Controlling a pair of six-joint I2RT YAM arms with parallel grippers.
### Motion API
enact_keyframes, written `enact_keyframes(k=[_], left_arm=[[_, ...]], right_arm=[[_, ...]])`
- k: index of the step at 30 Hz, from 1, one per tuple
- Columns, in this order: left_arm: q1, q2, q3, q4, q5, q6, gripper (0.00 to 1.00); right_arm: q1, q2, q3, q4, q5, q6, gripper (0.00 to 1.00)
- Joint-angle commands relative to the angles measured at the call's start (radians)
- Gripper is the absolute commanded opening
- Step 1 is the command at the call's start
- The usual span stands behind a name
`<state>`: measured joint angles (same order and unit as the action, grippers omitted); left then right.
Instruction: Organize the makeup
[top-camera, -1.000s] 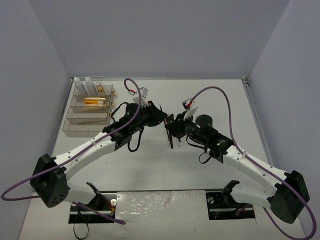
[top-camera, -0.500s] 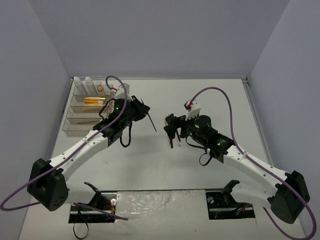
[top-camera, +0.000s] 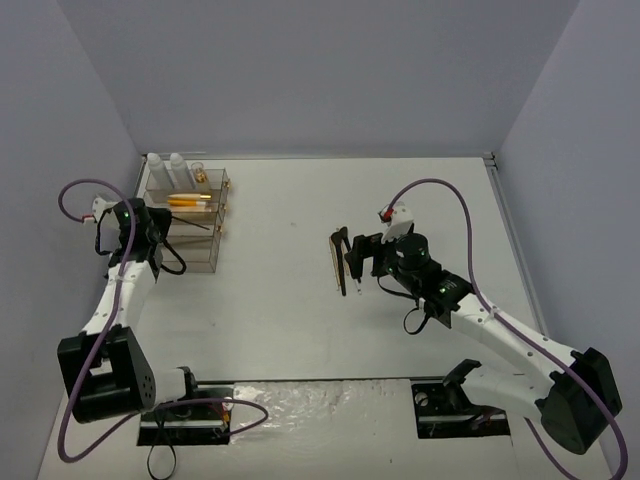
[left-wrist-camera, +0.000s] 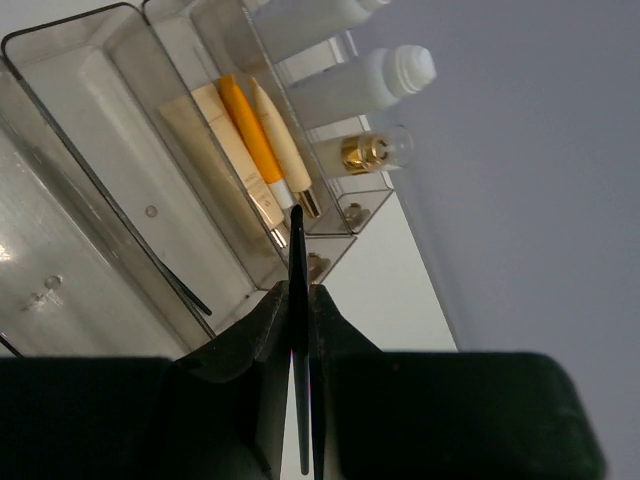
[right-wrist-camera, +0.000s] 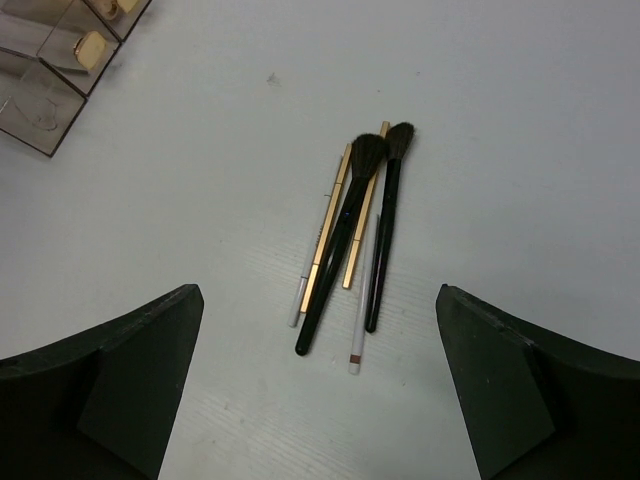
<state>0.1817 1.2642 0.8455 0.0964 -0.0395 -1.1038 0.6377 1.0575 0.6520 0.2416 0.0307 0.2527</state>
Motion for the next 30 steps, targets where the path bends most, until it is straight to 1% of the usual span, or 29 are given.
enact_keyframes(k=[1,3,7,14,21,26,29,30], left_arm=[[0.036,0.097,0.047,0.147,0.007,-0.104,0.0],[0.041,0.133,0.069,0.162,-0.015,-0.106,0.0],[0.045,0.203,0.105,0.169,-0.049,-0.113,0.0],[0.05,0.285,0.105,0.197,-0.082,-0.159,0.0],[0.05,0.331,0.099,0.224,-0.096,-0.19,0.0],[0.05,0.334,0.096,0.201,-0.109,-0.197,0.09],[0.05,0.335,0.107,0.169,-0.108,-0.194,0.17],[0.05,0.336,0.105,0.167,-0.109,-0.196,0.19]], right_arm=[[-0.054,-0.051,-0.008,0.045,-0.02,-0.028,1.0],[-0.071,-0.06,-0.018,0.042,-0.056,-0.036,1.0],[-0.083,-0.071,-0.03,0.036,-0.066,-0.048,1.0],[-0.092,-0.067,-0.033,0.035,-0.069,-0.063,1.0],[-0.092,-0.064,-0.041,0.036,-0.074,-0.068,1.0],[-0.093,-0.065,-0.042,0.035,-0.074,-0.07,1.0],[-0.095,-0.064,-0.041,0.036,-0.074,-0.069,1.0],[-0.095,-0.064,-0.042,0.035,-0.074,-0.069,1.0]])
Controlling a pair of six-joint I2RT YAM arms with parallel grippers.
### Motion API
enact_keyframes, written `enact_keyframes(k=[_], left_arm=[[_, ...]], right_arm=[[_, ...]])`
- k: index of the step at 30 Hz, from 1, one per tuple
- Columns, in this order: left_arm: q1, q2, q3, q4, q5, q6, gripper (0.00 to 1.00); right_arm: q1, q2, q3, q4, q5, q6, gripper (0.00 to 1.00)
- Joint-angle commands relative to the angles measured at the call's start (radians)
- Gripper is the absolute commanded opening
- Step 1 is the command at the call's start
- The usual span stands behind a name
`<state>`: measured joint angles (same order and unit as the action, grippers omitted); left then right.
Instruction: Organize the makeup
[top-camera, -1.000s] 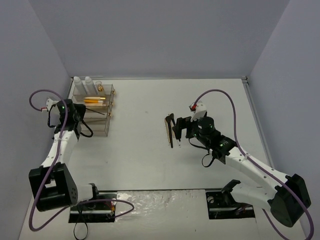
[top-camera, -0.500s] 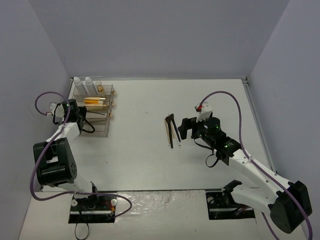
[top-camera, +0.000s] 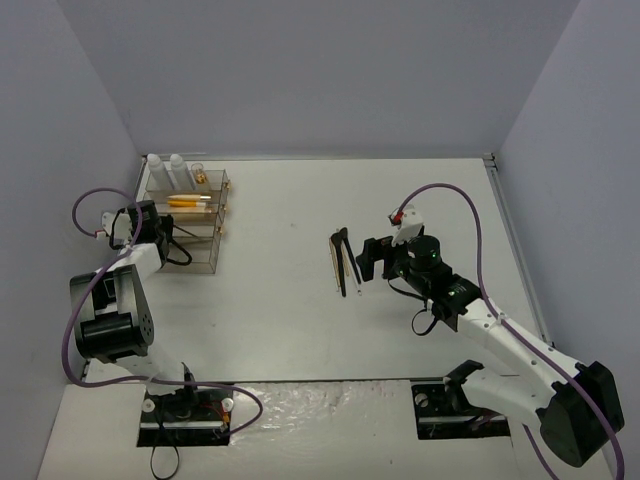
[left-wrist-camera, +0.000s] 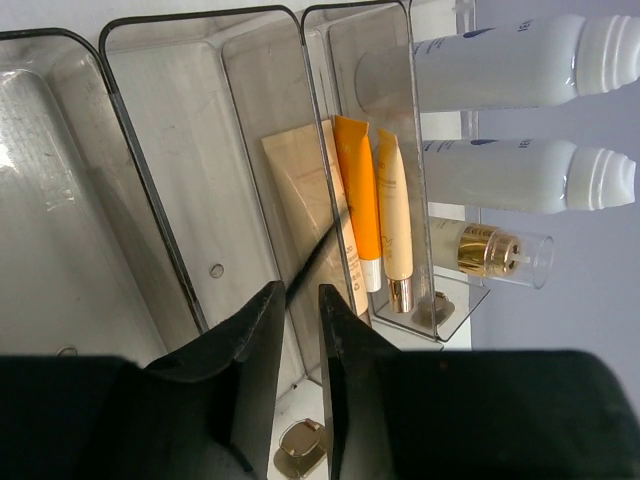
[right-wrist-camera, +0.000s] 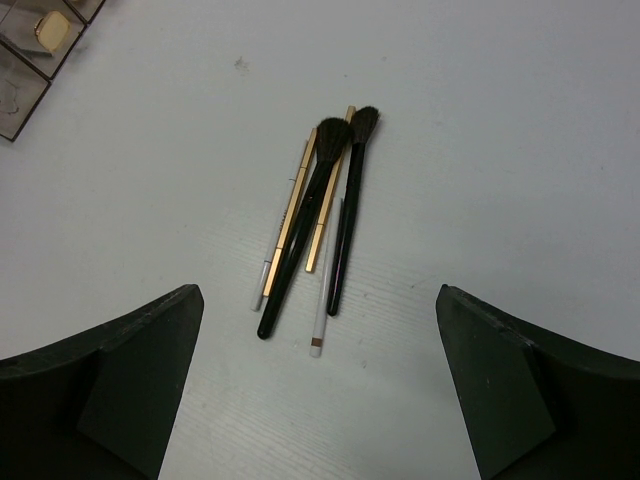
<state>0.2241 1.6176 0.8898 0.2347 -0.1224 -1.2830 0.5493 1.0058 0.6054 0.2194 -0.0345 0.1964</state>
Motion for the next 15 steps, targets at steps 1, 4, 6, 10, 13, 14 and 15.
enact_keyframes(k=[1,4,6,10,13,14,15], left_arm=[[0.008,-0.019,0.058,0.027,-0.026,-0.018,0.19],[0.008,-0.025,0.055,0.008,-0.022,-0.023,0.2],[0.008,-0.034,0.051,0.005,-0.023,-0.029,0.21],[0.008,-0.063,0.057,-0.03,-0.022,-0.033,0.28],[0.008,-0.123,0.069,-0.079,-0.006,0.003,0.4],[0.008,-0.158,0.072,-0.093,-0.003,0.035,0.45],[0.008,-0.178,0.076,-0.115,0.006,0.054,0.49]], right_arm=[[-0.006,-0.012,0.004,0.057,-0.01,-0.012,1.0],[-0.006,-0.017,0.003,0.057,-0.009,-0.012,1.0],[-0.006,-0.018,0.003,0.056,-0.007,-0.012,1.0],[-0.005,-0.018,0.01,0.048,0.003,-0.012,1.0],[-0.006,0.012,0.03,0.018,0.024,-0.008,1.0],[-0.006,0.035,0.045,0.012,0.025,-0.008,0.99],[-0.006,0.049,0.052,0.0,0.024,-0.006,0.99]])
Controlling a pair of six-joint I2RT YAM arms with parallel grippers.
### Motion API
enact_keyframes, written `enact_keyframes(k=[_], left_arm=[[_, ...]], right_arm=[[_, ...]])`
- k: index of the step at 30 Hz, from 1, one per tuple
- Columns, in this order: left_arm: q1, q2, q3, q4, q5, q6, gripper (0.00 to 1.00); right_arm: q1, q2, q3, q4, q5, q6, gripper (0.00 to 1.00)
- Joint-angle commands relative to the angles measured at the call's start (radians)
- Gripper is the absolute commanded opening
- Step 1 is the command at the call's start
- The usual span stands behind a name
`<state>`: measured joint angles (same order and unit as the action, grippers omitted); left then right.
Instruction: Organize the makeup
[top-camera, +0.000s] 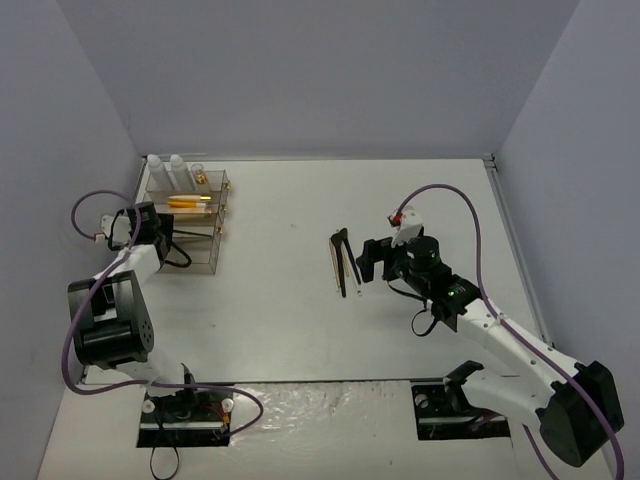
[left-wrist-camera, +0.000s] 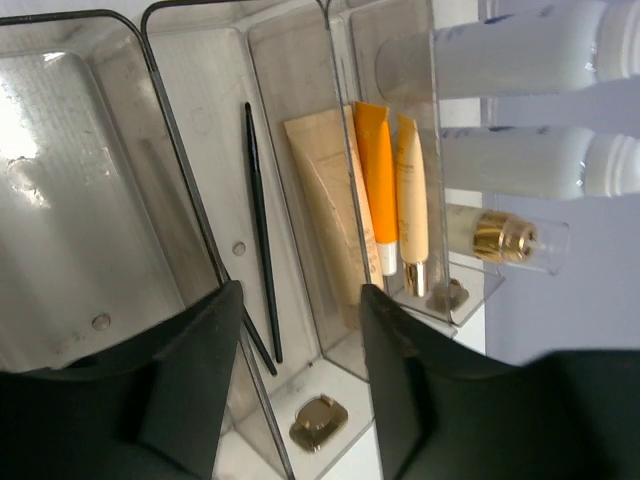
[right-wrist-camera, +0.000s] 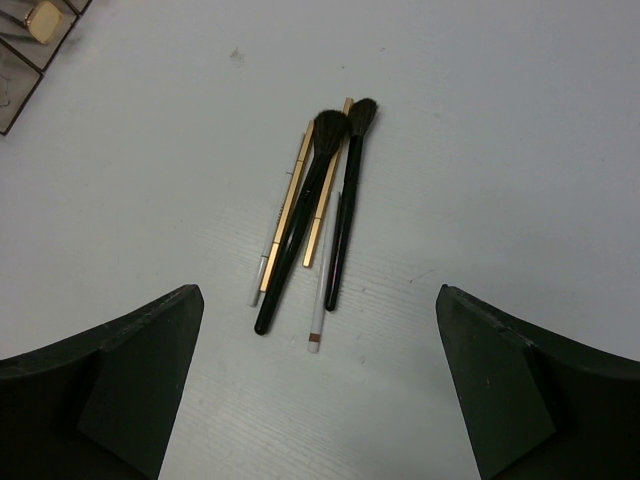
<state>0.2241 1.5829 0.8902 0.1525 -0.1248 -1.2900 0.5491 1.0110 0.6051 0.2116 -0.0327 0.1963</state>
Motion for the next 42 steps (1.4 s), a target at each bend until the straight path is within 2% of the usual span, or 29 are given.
enact_keyframes(k=[1,4,8,11,14,19,22,25,27,32,42], left_arm=[[0.008,-0.176,0.078,-0.053,0.017,0.101,0.57],[0.008,-0.27,0.11,-0.136,0.061,0.239,0.82],[0.007,-0.368,0.204,-0.301,0.166,0.479,0.96],[0.004,-0.448,0.282,-0.462,0.308,0.702,0.97],[0.002,-0.52,0.272,-0.557,0.415,0.844,0.97],[-0.147,-0.682,0.129,-0.565,0.398,1.029,0.97],[-0.2,-0.723,0.089,-0.599,0.399,1.08,0.97],[-0.254,-0.746,0.069,-0.595,0.399,1.07,0.97],[-0.258,-0.755,0.06,-0.593,0.406,1.063,0.97],[-0.256,-0.756,0.056,-0.593,0.404,1.049,0.97],[-0.258,-0.763,0.05,-0.584,0.427,1.036,0.97]], right_arm=[[-0.005,0.067,0.062,0.003,0.023,-0.004,0.98],[-0.006,0.136,0.087,-0.001,0.024,0.0,0.94],[-0.006,0.237,0.135,-0.004,0.03,0.004,0.85],[-0.006,0.327,0.177,-0.003,0.031,0.0,0.75],[-0.006,0.397,0.227,0.008,0.072,-0.006,0.67],[-0.006,0.529,0.312,0.02,0.105,-0.014,0.55],[-0.006,0.605,0.364,0.022,0.122,-0.023,0.49],[-0.006,0.674,0.401,0.022,0.125,-0.026,0.44],[-0.008,0.714,0.432,0.023,0.123,-0.02,0.4],[-0.008,0.783,0.474,0.023,0.12,-0.012,0.35],[-0.013,0.842,0.464,0.043,0.153,-0.005,0.25]])
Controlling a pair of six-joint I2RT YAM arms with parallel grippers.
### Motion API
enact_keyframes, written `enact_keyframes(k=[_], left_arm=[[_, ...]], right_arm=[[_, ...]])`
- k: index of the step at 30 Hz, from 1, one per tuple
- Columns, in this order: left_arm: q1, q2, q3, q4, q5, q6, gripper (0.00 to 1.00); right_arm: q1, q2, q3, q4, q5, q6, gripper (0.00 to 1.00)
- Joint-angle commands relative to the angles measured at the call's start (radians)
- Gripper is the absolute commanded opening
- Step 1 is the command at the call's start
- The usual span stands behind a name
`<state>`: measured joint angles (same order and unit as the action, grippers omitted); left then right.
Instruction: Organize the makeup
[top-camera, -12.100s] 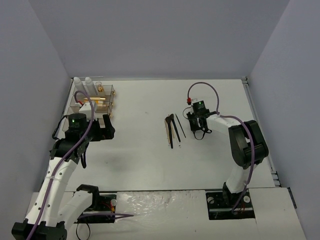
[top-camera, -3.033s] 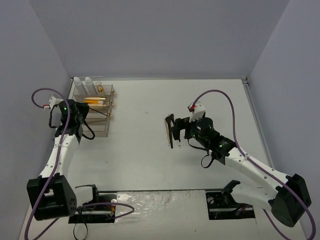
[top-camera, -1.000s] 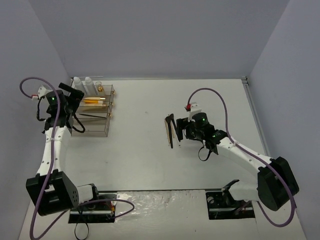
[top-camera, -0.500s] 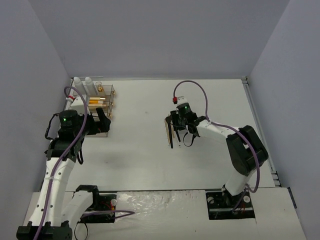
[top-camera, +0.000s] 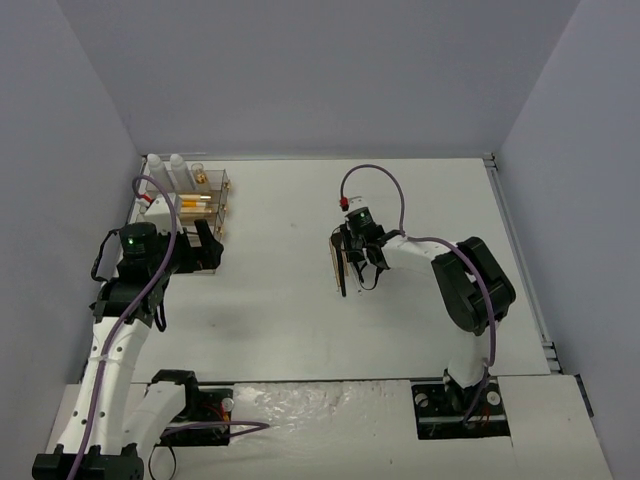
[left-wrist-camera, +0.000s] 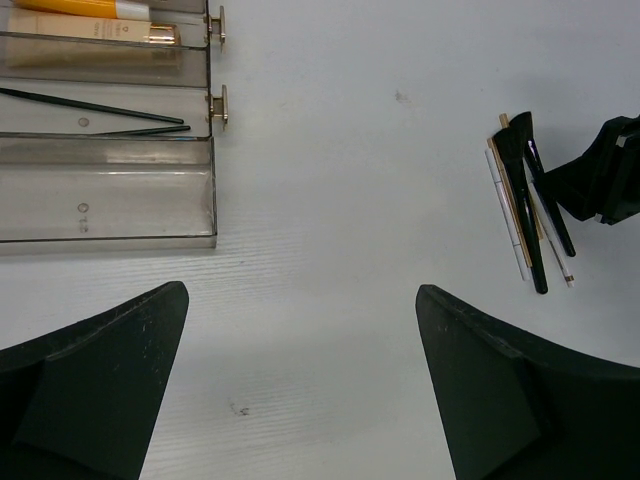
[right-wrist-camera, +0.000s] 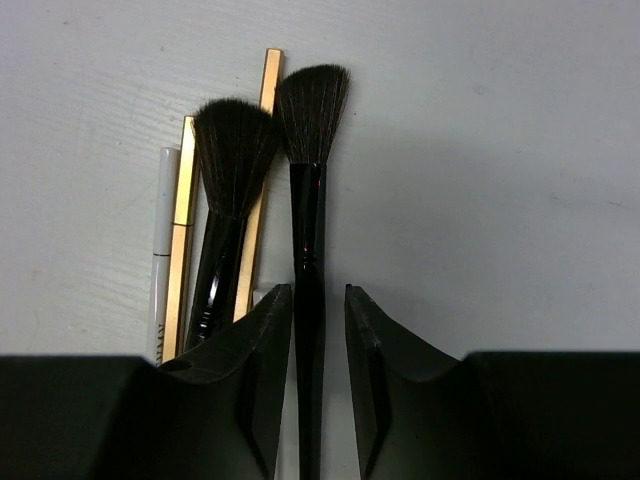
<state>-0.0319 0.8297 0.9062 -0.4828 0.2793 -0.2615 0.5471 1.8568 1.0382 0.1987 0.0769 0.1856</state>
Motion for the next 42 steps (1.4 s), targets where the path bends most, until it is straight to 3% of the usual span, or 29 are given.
enact_keyframes(k=[1,8,20,23,25,28,35,42], left_arm=[[-0.002,-0.01,0.034,0.053,0.026,0.008,0.97],[0.0,-0.005,0.033,0.053,0.029,0.007,0.97],[0.0,0.042,0.039,0.068,0.12,-0.029,0.97],[-0.003,0.05,0.037,0.076,0.141,-0.044,0.97],[-0.012,0.054,0.036,0.082,0.155,-0.056,0.97],[-0.042,0.055,0.033,0.099,0.171,-0.104,0.97],[-0.187,0.068,0.014,0.218,0.173,-0.313,0.97],[-0.426,0.139,0.039,0.373,0.054,-0.455,0.95]], right_arm=[[-0.012,-0.001,0.03,0.057,0.044,0.006,0.24],[-0.019,0.003,-0.015,0.059,0.053,0.009,0.23],[-0.029,-0.139,-0.147,-0.007,0.039,0.021,0.23],[-0.03,-0.149,-0.152,-0.006,0.007,0.028,0.16],[-0.03,-0.151,-0.142,-0.015,0.011,0.026,0.03],[-0.03,-0.184,-0.14,-0.022,0.016,0.016,0.0],[0.005,-0.395,-0.165,-0.006,-0.046,-0.005,0.0],[0.158,-0.569,-0.183,0.073,-0.151,0.021,0.0]])
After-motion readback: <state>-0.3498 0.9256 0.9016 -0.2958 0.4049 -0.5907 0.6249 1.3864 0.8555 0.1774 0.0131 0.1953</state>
